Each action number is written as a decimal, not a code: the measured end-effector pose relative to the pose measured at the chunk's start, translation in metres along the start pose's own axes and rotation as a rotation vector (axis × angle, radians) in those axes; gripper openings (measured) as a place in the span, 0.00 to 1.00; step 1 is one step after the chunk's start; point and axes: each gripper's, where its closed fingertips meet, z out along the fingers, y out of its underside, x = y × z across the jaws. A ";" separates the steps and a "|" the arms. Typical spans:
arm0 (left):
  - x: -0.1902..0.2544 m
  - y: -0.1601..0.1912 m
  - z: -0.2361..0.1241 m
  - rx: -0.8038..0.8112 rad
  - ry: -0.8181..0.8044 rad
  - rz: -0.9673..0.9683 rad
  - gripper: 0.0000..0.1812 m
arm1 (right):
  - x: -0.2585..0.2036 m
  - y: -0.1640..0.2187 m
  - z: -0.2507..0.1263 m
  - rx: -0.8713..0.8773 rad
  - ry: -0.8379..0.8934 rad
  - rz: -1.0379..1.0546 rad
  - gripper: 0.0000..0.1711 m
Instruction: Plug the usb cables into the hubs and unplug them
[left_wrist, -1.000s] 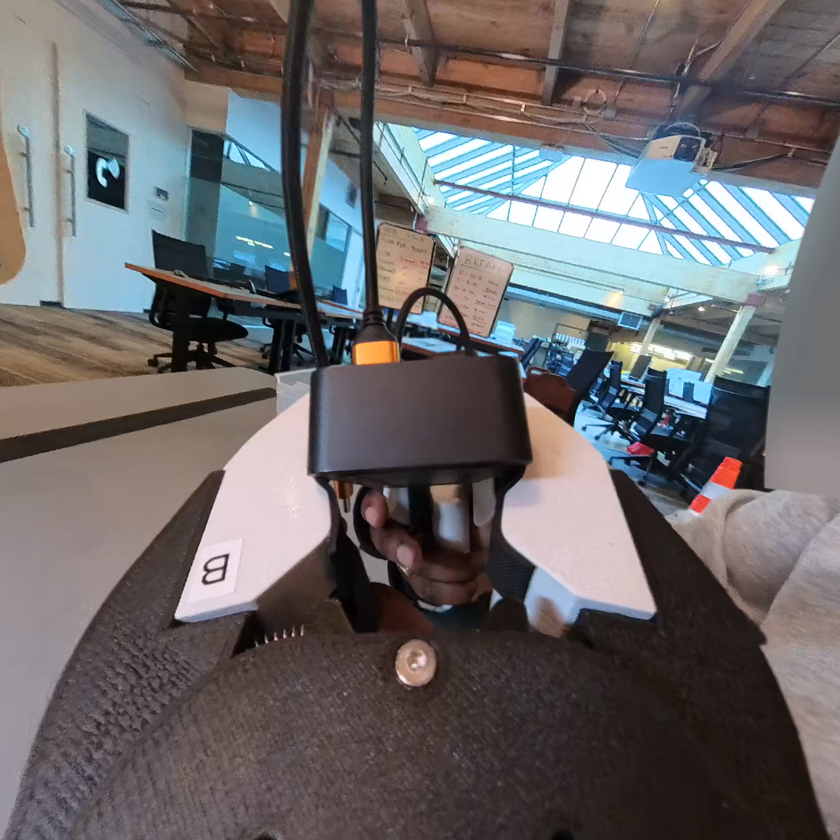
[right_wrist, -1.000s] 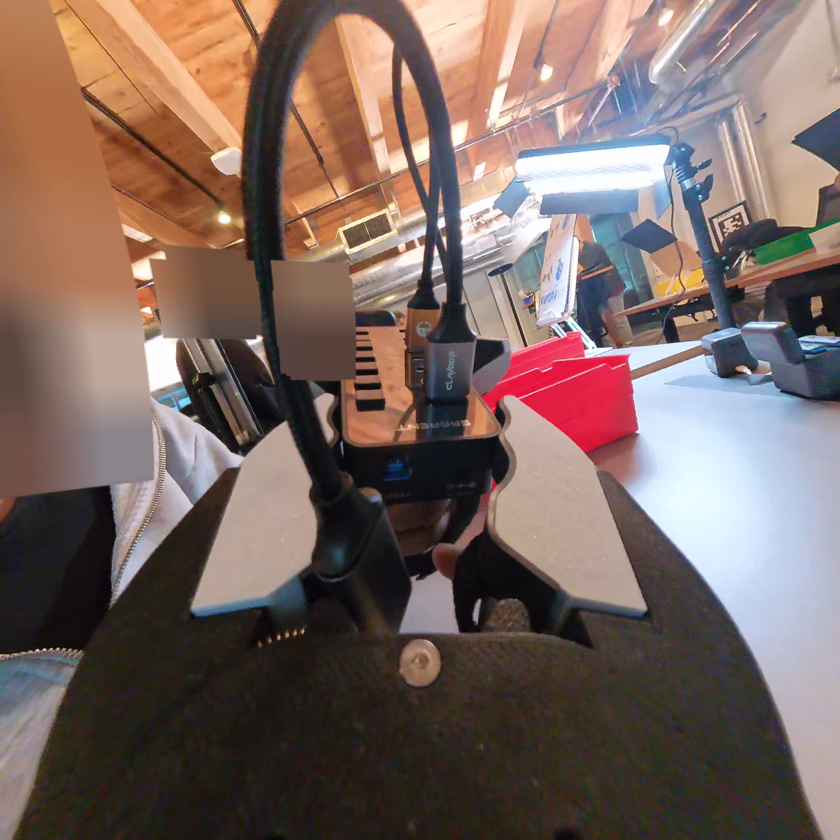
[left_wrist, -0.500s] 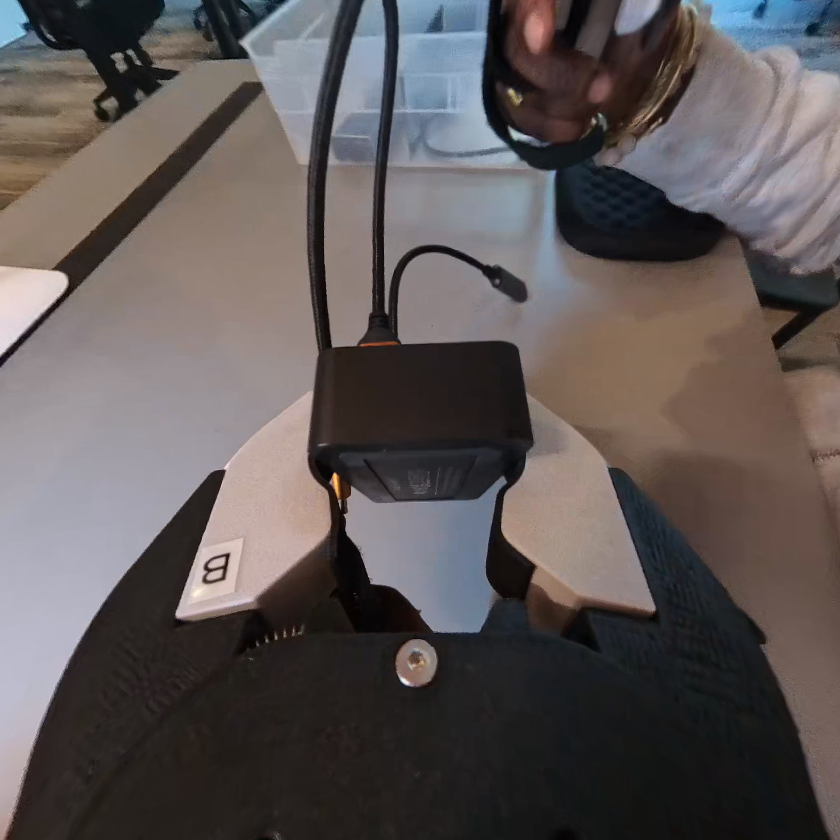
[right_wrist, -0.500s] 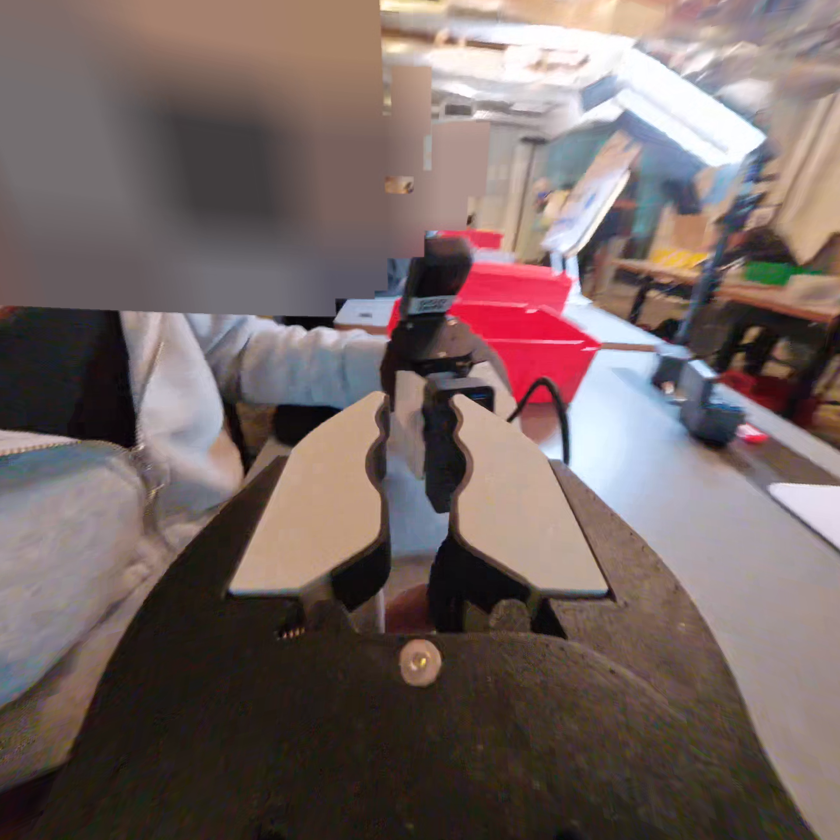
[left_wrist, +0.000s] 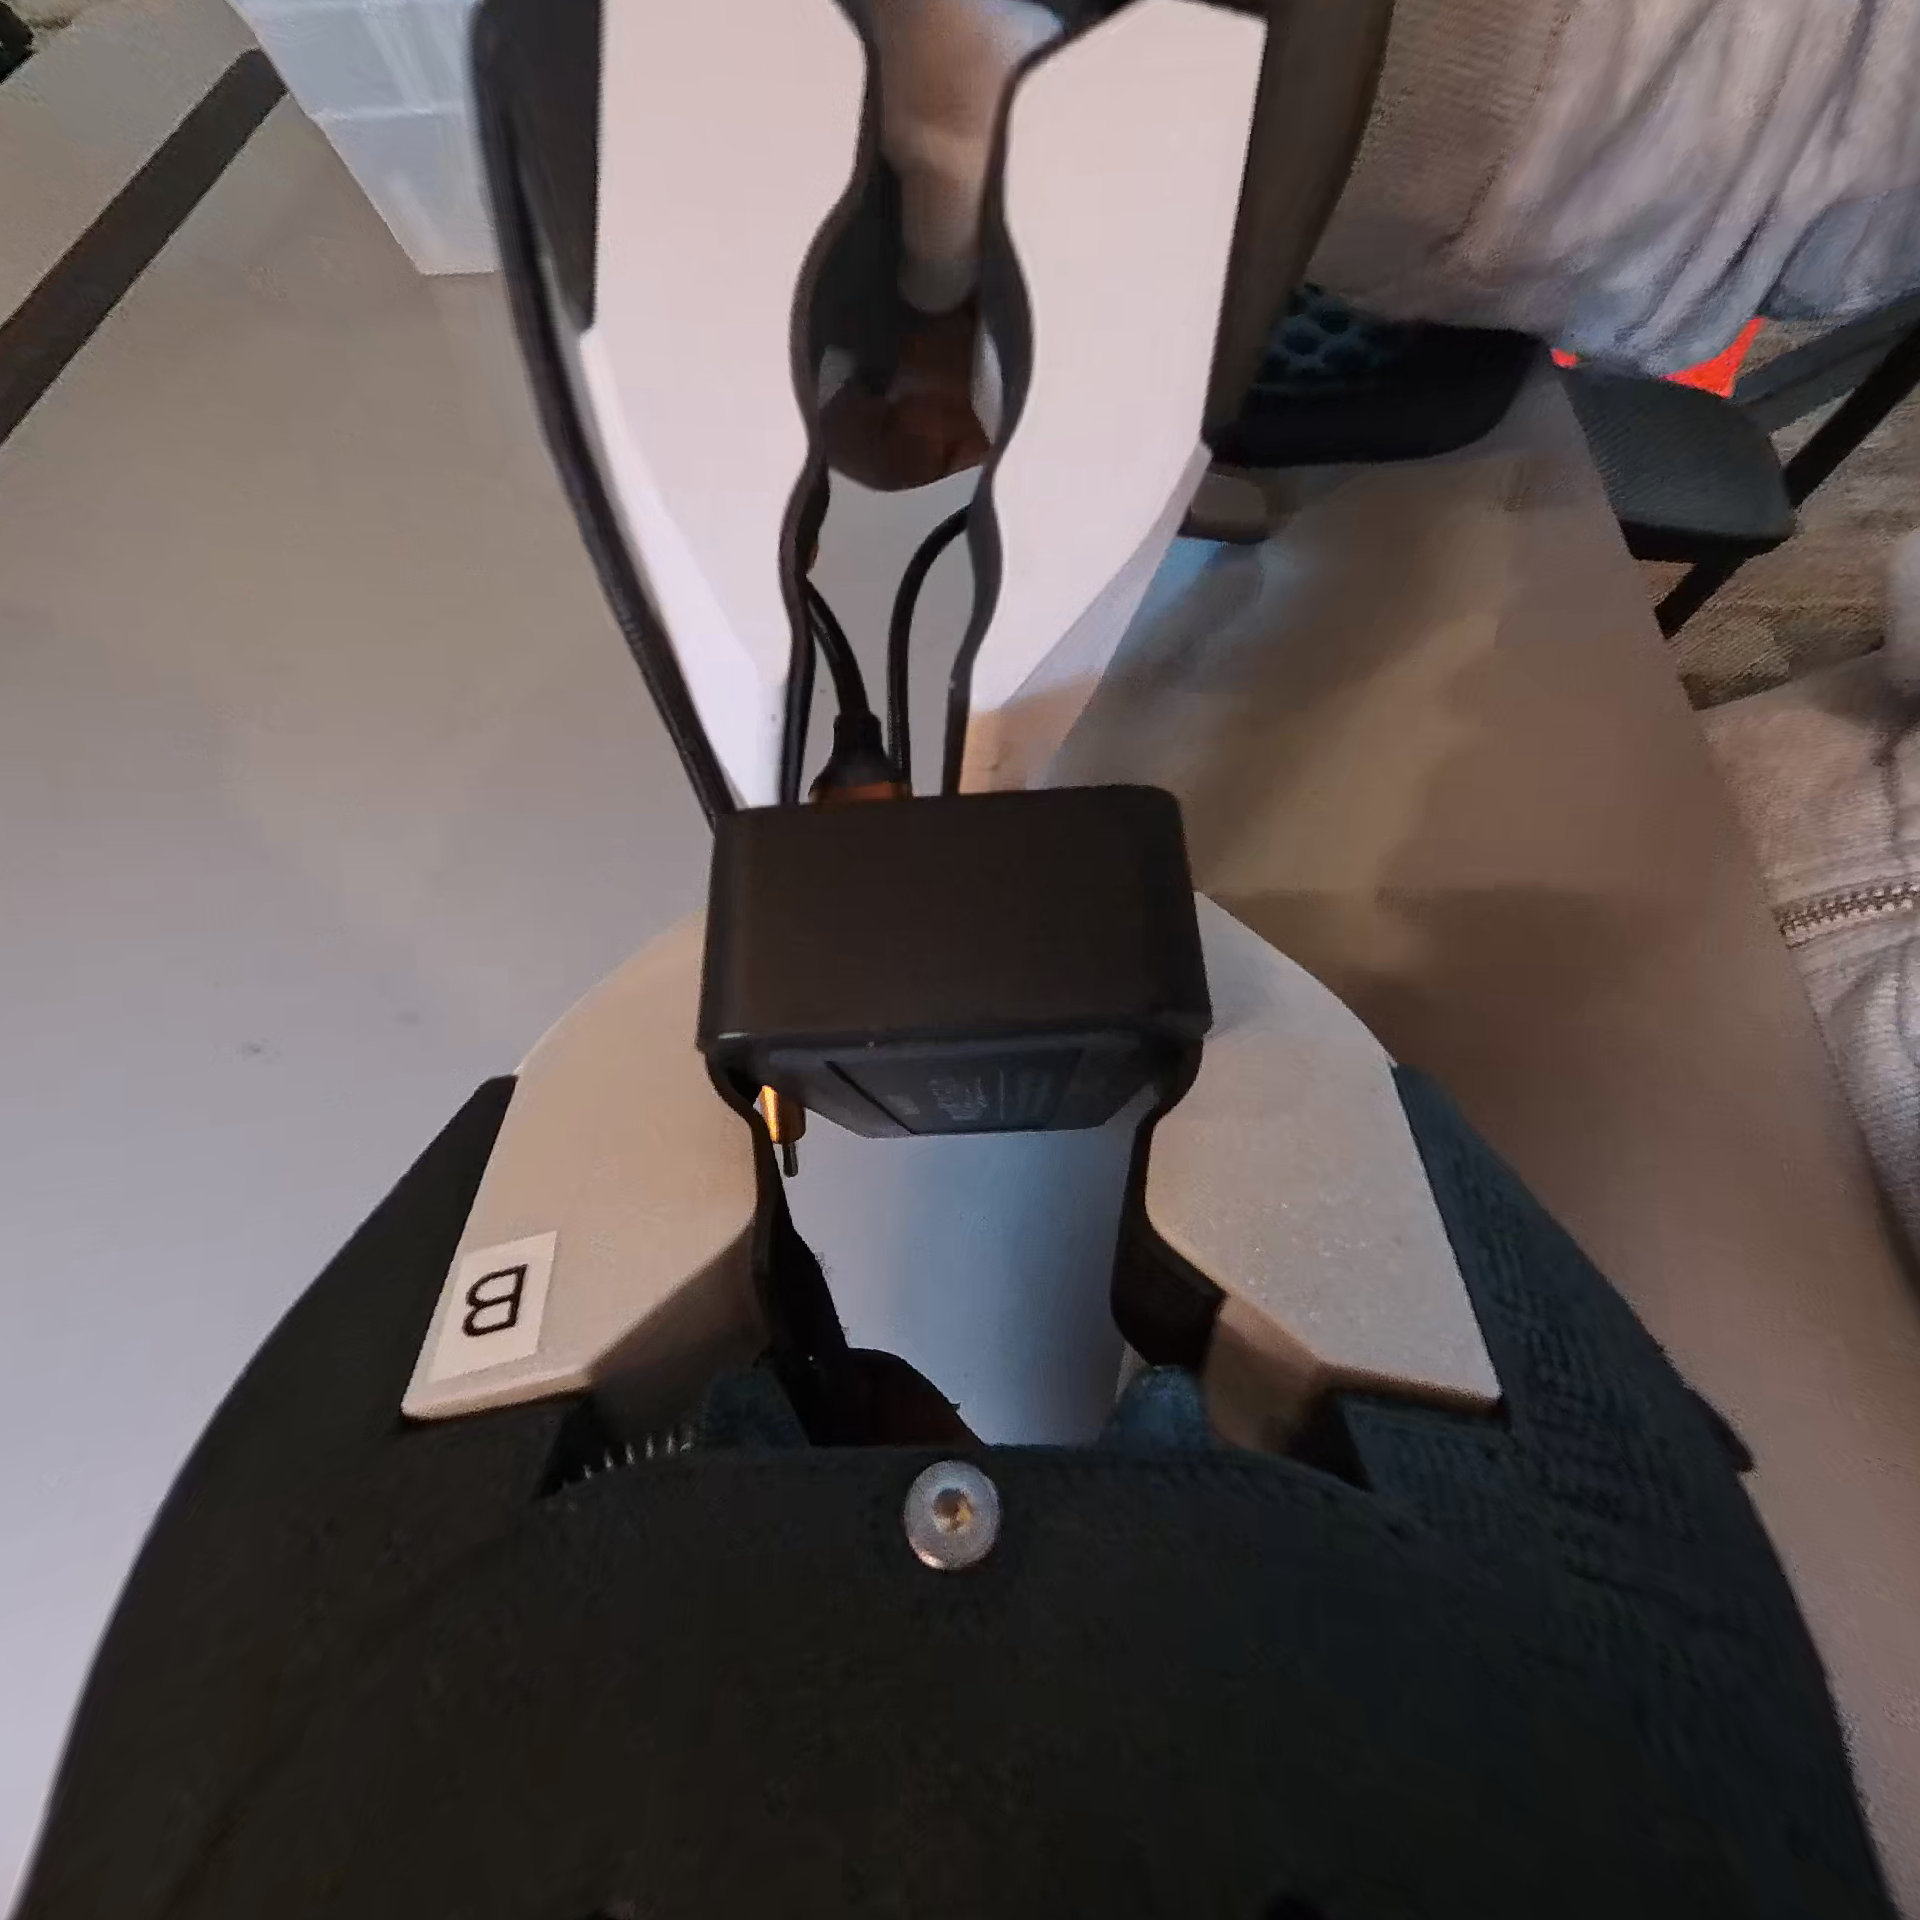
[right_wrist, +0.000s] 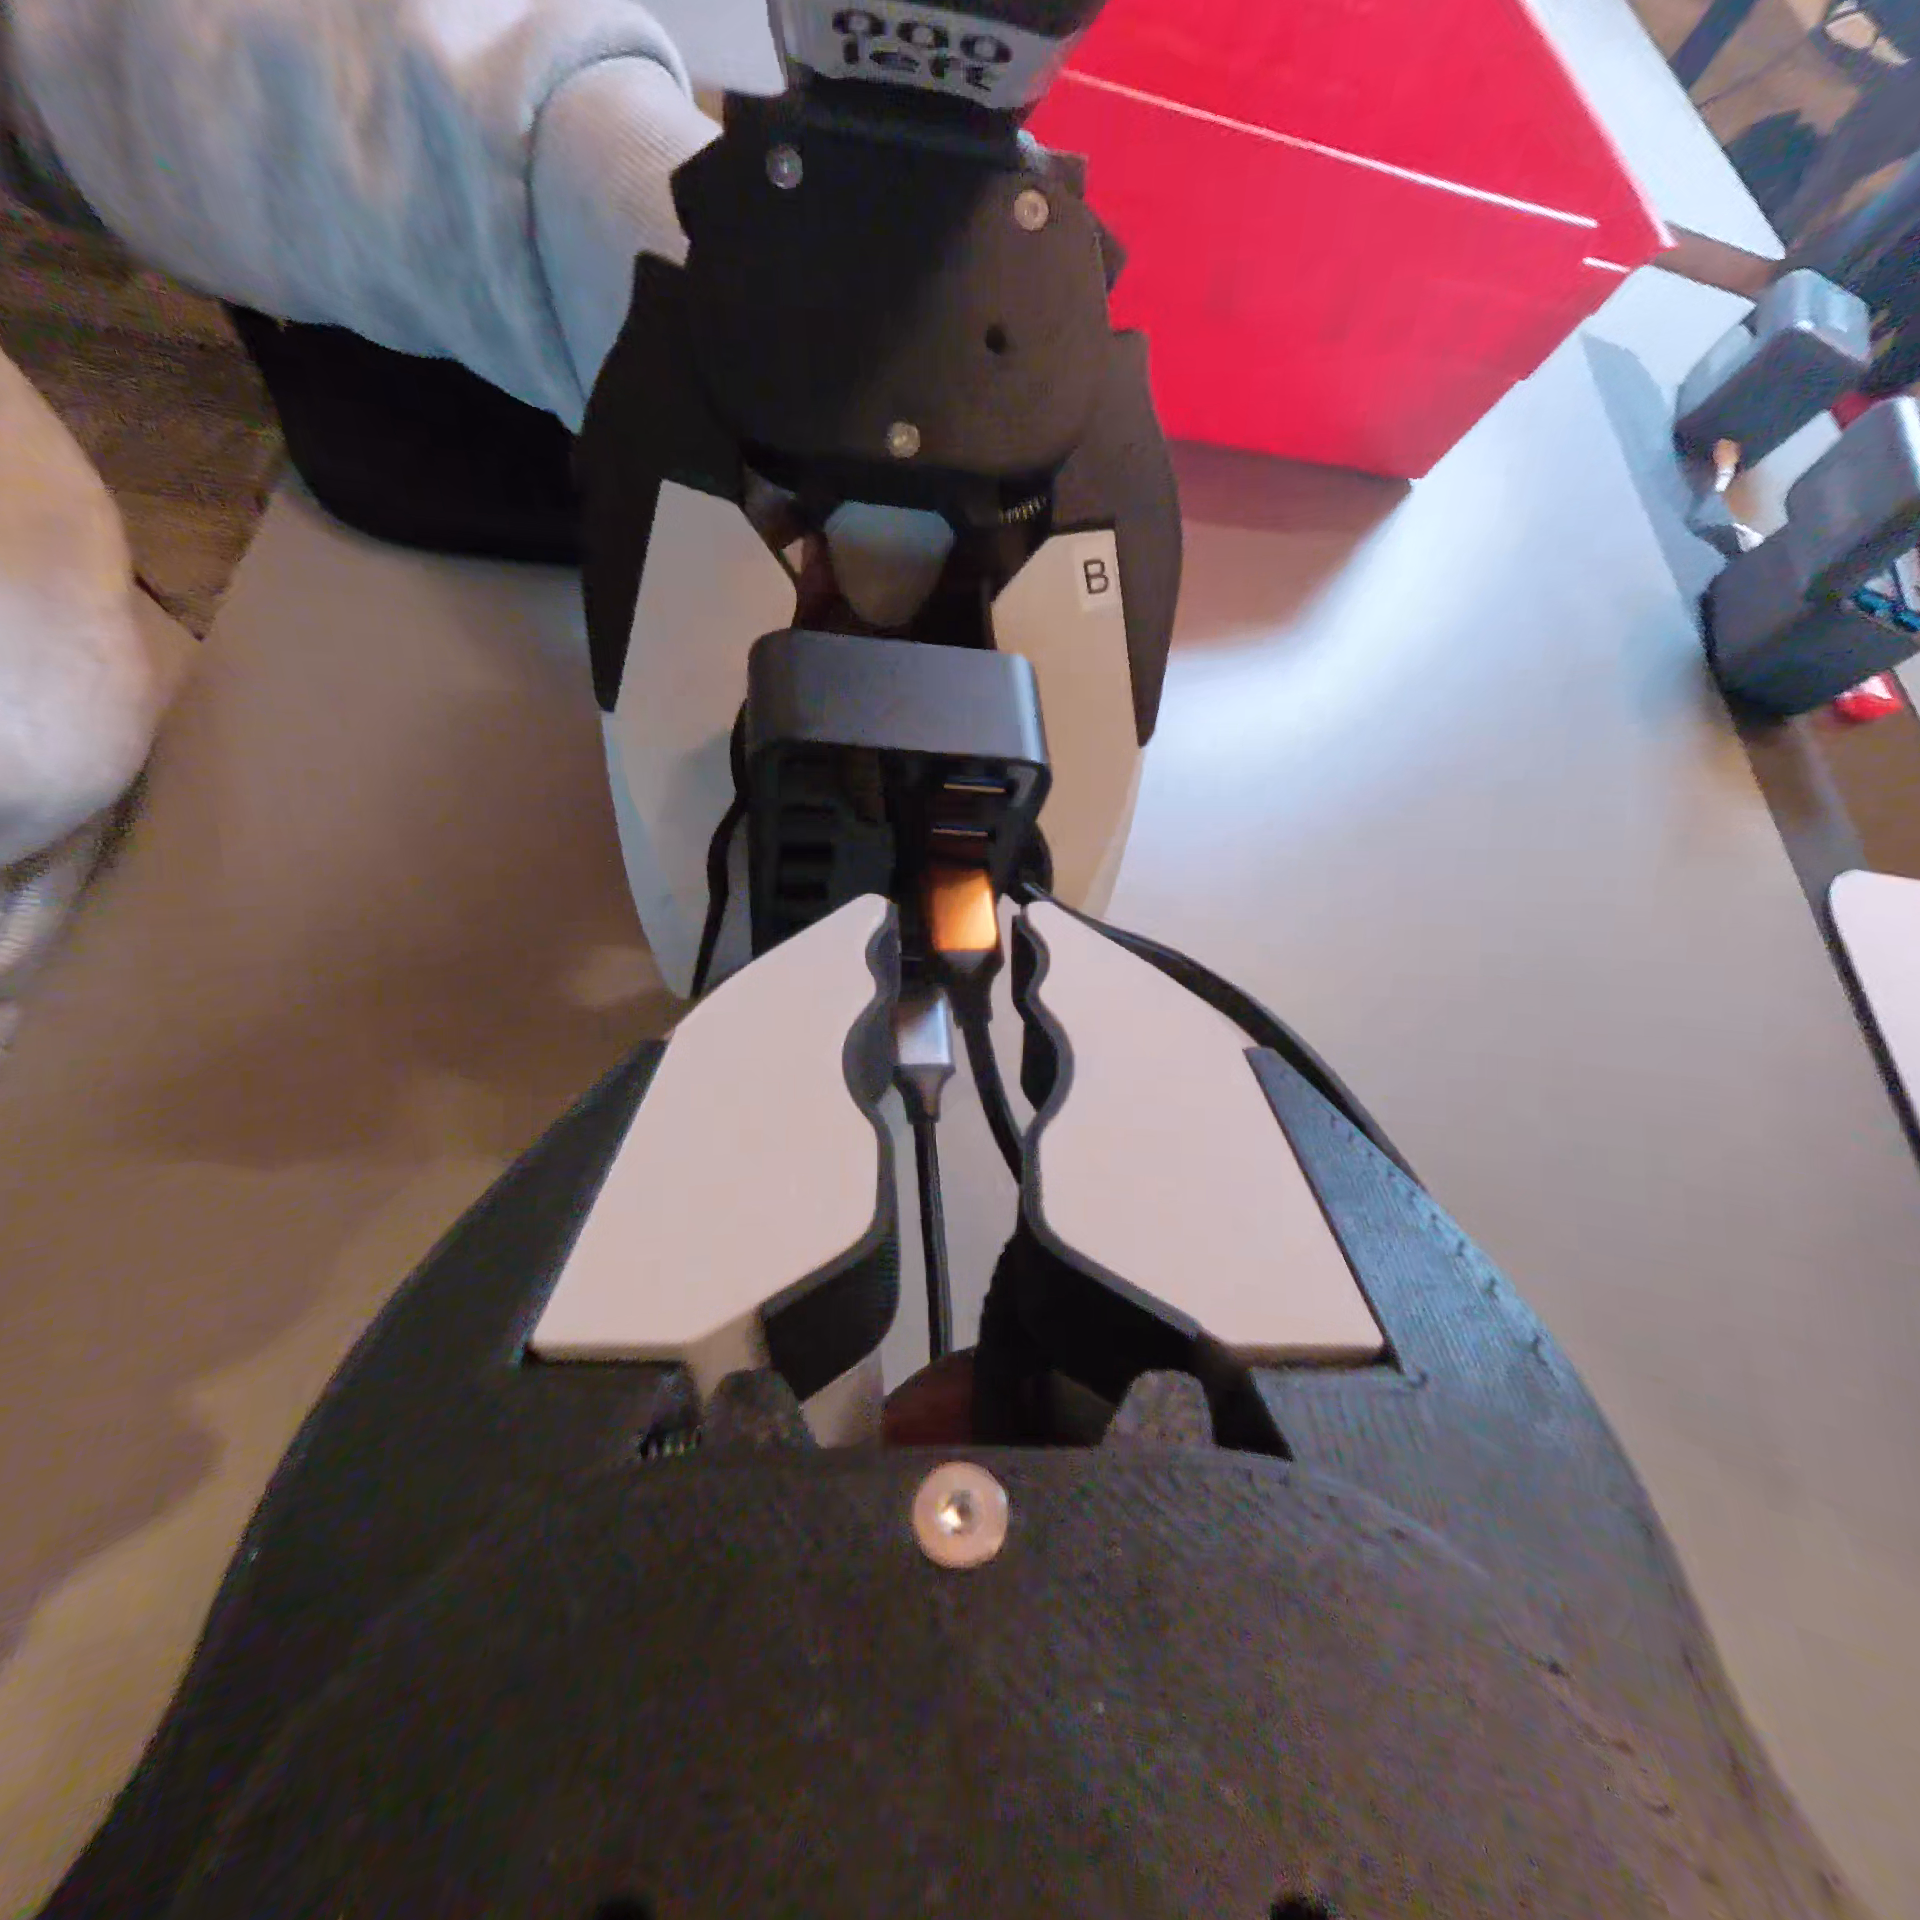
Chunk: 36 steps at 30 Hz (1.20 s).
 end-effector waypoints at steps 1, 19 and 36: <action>0.001 0.000 0.000 0.000 -0.002 0.014 0.41 | -0.002 -0.002 0.002 0.002 -0.033 0.009 0.11; -0.001 -0.001 -0.002 0.030 -0.013 -0.033 0.40 | -0.009 0.007 0.002 0.051 -0.046 0.083 0.09; 0.011 -0.024 -0.010 0.266 0.038 -0.002 0.39 | -0.016 0.000 0.004 0.165 -0.078 0.063 0.09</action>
